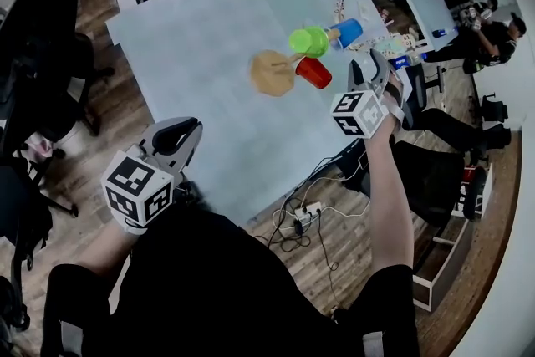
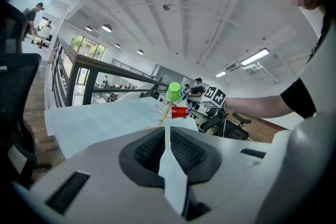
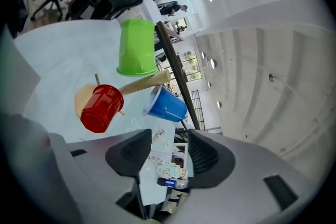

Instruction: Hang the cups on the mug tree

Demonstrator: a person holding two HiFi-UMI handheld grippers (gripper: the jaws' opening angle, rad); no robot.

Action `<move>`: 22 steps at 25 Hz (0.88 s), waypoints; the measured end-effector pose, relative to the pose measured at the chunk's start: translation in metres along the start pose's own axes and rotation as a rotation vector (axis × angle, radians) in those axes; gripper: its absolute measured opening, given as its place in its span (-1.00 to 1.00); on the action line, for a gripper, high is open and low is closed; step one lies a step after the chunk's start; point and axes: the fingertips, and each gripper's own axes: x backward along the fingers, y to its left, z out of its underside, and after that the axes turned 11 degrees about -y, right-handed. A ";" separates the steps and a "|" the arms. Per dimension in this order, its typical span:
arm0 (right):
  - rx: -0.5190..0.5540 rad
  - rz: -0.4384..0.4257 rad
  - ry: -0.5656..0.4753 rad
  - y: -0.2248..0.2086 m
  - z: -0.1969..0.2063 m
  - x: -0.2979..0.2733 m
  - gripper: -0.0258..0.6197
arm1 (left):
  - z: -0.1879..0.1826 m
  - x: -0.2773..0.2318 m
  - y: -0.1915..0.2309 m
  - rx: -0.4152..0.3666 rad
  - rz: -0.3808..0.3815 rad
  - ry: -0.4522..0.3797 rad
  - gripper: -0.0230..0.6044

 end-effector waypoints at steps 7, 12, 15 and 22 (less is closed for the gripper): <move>-0.349 0.006 -0.060 0.014 0.014 0.053 -0.64 | -0.001 0.004 -0.008 -0.013 0.010 0.007 -0.80; -0.512 -0.016 -0.103 0.025 0.009 0.097 -0.74 | -0.001 0.004 -0.015 -0.027 0.022 0.013 -0.80; -0.695 -0.060 -0.138 0.037 0.010 0.121 -0.76 | -0.001 0.002 -0.024 -0.040 0.038 0.022 -0.80; -1.105 -0.101 -0.248 0.058 0.000 0.178 -0.78 | -0.002 -0.001 -0.050 -0.087 0.080 0.057 -0.80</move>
